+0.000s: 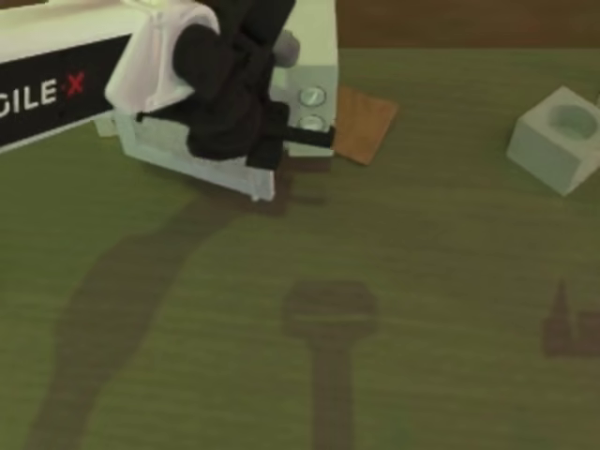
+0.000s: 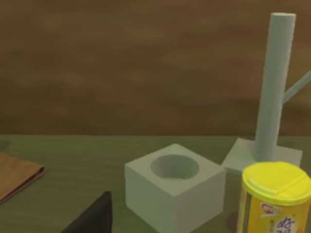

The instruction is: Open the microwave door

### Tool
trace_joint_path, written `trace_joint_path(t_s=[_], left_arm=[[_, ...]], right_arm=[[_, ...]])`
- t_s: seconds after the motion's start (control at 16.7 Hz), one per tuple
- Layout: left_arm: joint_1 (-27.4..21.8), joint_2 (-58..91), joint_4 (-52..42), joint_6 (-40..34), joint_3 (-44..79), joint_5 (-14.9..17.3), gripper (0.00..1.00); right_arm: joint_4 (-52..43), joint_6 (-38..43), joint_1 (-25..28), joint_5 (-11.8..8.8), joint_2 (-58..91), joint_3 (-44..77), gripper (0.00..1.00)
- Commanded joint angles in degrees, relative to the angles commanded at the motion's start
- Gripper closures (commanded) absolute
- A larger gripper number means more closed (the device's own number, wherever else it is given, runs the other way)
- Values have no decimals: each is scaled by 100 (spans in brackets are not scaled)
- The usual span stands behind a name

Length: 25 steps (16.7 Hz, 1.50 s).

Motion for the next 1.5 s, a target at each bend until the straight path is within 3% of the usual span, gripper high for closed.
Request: trace_joint_path(t_s=[1.5], left_arm=[[47, -186, 121, 193, -160, 105, 100]], right_arm=[[0, 0, 0, 0, 0, 0, 0]])
